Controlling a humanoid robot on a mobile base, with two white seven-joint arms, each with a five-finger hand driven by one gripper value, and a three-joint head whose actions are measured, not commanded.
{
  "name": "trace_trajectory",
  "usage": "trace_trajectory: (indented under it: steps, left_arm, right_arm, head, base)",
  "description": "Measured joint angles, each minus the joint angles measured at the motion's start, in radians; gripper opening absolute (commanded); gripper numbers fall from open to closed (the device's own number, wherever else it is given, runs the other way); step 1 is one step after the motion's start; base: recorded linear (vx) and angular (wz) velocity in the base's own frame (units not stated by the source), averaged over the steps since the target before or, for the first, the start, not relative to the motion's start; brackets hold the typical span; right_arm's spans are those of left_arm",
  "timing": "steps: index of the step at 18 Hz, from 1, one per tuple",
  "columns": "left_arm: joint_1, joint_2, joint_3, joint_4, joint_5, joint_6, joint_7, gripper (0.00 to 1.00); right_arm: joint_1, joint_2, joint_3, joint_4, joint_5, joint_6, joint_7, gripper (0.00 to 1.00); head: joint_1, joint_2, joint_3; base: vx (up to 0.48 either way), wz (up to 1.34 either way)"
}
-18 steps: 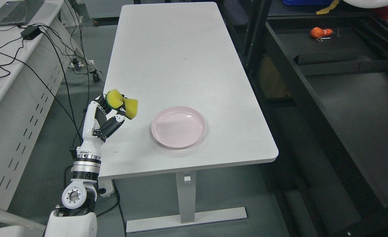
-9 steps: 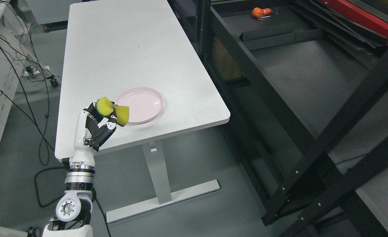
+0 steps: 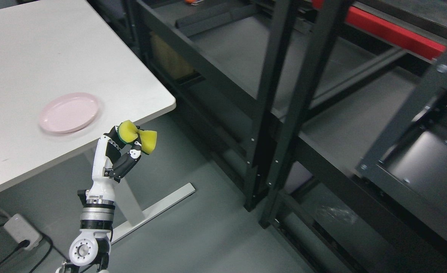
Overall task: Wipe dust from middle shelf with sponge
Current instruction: 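Turn toward the metal shelf holding the sponge in the left hand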
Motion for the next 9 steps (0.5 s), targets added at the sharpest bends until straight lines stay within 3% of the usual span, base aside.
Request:
trace_trajectory:
  steps: [9]
  left_arm:
    - [-0.006, -0.001, -0.161, -0.028, -0.003, -0.130, -0.199, 0.00]
  right_arm:
    - [0.000, 0.000, 0.000, 0.000, 0.000, 0.000, 0.000, 1.00]
  head:
    - [0.0000, 0.000, 0.000]
  base:
    - [-0.162, -1.06]
